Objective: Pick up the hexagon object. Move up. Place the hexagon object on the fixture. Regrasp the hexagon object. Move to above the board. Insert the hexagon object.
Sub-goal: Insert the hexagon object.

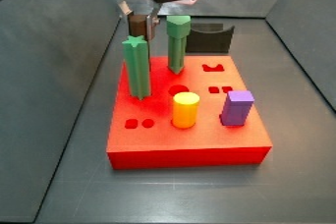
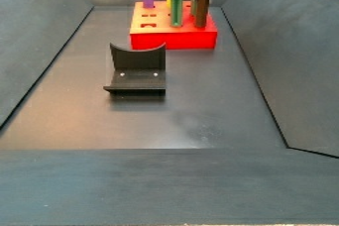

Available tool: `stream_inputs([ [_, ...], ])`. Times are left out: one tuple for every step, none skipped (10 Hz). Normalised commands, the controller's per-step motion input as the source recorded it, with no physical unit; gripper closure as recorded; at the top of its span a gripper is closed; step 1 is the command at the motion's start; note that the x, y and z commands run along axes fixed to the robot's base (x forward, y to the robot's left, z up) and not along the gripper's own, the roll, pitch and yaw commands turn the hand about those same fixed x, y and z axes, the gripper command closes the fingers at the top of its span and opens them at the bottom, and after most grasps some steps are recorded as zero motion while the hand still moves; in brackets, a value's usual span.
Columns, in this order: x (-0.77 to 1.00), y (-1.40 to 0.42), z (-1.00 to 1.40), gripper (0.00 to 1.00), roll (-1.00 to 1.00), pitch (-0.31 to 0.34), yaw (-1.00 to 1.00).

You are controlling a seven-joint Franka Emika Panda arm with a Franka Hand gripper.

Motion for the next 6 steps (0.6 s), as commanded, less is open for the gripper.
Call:
stream_inputs([
  [-0.06, -0.40, -0.53, 1.00, 0.03, -0.023, -0.43],
  [0.00, 0.00, 0.00, 1.00, 0.01, 0.000, 0.00],
  [0.00, 0.00, -0.30, 1.00, 0.00, -0.057, 0.00],
  [0.00, 0.00, -0.91, 1.00, 0.12, -0.043, 0.00],
  [0.00, 0.00, -0.98, 1.00, 0.18, -0.066, 0.00],
  [0.11, 0.07, -0.77, 1.00, 0.12, 0.000, 0.00],
])
